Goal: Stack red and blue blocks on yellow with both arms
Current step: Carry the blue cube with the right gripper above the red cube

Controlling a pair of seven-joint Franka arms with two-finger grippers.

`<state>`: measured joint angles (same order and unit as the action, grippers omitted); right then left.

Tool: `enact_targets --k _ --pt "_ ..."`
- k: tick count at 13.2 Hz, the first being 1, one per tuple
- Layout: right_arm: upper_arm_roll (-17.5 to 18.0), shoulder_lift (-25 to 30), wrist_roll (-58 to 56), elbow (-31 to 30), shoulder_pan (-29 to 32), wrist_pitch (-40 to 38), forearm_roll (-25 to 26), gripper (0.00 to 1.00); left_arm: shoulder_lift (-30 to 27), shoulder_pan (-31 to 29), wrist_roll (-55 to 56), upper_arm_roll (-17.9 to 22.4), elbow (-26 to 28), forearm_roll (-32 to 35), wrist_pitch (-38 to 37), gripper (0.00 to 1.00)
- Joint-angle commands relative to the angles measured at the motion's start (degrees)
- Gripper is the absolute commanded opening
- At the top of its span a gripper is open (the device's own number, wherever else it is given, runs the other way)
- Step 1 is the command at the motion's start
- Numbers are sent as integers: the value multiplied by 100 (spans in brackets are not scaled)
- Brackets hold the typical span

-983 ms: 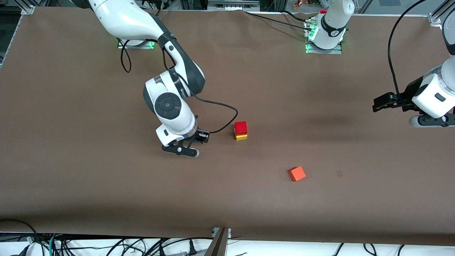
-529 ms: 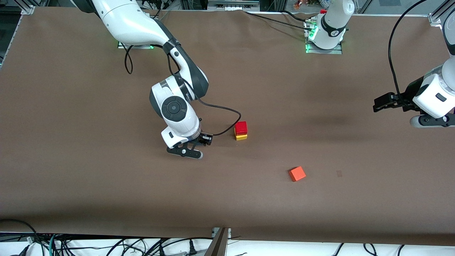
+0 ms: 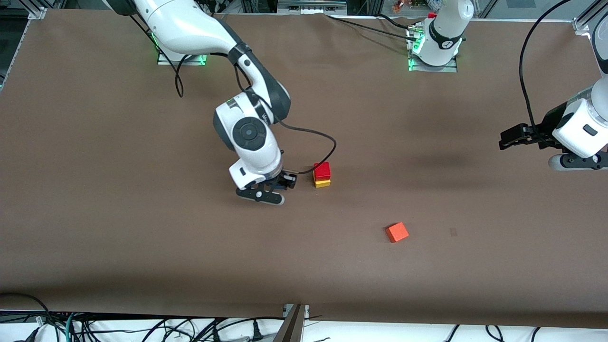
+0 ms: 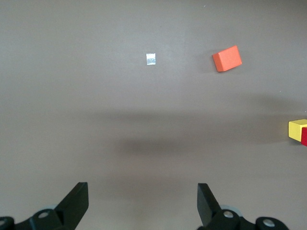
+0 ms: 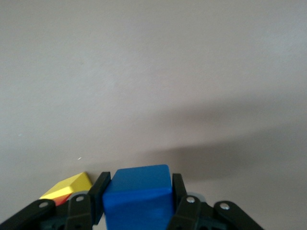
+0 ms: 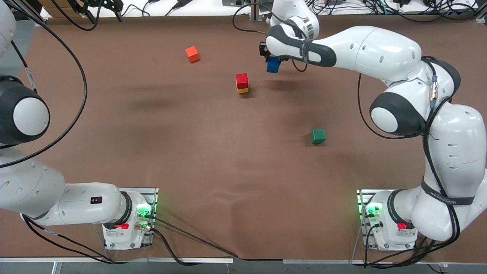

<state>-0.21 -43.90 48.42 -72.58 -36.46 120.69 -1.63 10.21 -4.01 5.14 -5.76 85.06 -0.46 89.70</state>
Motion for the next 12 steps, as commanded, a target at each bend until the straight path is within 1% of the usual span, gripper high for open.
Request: enact_targets --k 1,8,9,12 --pt "-32 13 465 287 -264 -116 84 41 16 -3 -127 14 -77 116 -14 100" --pt "-40 13 1257 341 -773 -55 92 41 25 5 -118 14 -138 107 -14 100" --pt "-67 13 1336 349 -879 -46 101 41 33 5 -118 14 -191 107 -14 100" --pt "-49 13 1354 341 -950 -46 92 41 33 5 -118 14 -191 107 -14 100"
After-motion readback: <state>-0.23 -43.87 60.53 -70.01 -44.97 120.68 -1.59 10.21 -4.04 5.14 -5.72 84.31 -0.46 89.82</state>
